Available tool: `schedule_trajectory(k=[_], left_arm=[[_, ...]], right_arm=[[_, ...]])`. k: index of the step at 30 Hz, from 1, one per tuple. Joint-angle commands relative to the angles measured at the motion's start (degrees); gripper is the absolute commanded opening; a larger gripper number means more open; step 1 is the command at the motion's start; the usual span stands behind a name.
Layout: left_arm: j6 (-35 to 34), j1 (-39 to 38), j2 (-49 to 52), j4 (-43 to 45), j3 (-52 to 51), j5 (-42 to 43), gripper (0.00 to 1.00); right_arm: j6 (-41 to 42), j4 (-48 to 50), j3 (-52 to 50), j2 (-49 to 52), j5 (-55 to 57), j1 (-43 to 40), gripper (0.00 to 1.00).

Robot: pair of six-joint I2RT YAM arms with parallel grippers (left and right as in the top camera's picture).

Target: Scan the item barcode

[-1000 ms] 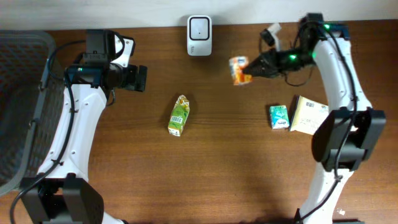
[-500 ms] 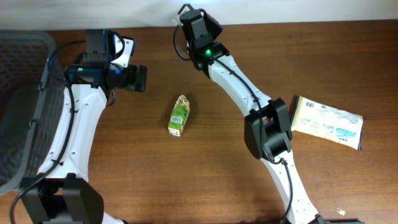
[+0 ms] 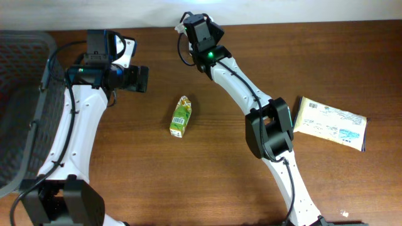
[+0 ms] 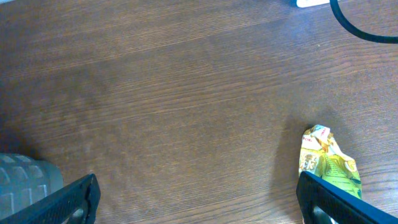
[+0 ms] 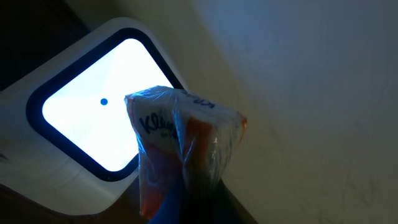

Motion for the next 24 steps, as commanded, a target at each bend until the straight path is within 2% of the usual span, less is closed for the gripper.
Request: schedule_trajectory(k=[1,3,8,11,14,17,19,21,22,23,24], left_arm=[[0.9,0.1,-1.0,0.0,0.6,0.0,0.99],[0.9,0.1,-1.0,0.0,0.6,0.0,0.99],[0.9,0.1,-1.0,0.0,0.6,0.0,0.99],[0.9,0.1,-1.0,0.0,0.6,0.0,0.99],[0.9,0.1,-1.0,0.0,0.6,0.0,0.99],[0.9,0.1,-1.0,0.0,0.6,0.0,0.99],[0.9,0.1,-1.0,0.0,0.6,0.0,0.99],[0.9,0.1,-1.0,0.0,0.6,0.0,0.99],[0.9,0.1,-1.0,0.0,0.6,0.0,0.99],[0.9,0.1,-1.0,0.0,0.6,0.0,0.99],[0.9,0.1,-1.0,0.0,0.6,0.0,0.99]], right_arm=[[5.4,-0.1,0.3,-3.7,-0.9,0.8,0.04],[8.7,-3.5,0.3,-7.2,-4.0,0.9,0.04],[24.4,-28.5,0.3,-18.9,-25.6,0.0,0.04],[42.9,-52.5,0.3,-22.3,-27.1,-4.2,0.04],[48.7,-66.9,-1.8,-20.4,-27.2,-11.6,0.04],[48.7,-66.8,-16.8,-20.2,-29.2,-20.0,0.04],[48.7,-65.7,-23.3,-20.2,-29.6,-23.9,0.04],[48.5,-65.7,-25.2,-20.2,-29.5,-26.1,0.05],[48.5,-65.7,-25.2,-20.2,-29.5,-26.9,0.3],[48.5,-65.9,-25.2,-20.2,-29.5,-27.5,0.74],[48.5,-66.2,-25.2,-20.2,-29.0,-27.9,0.88]])
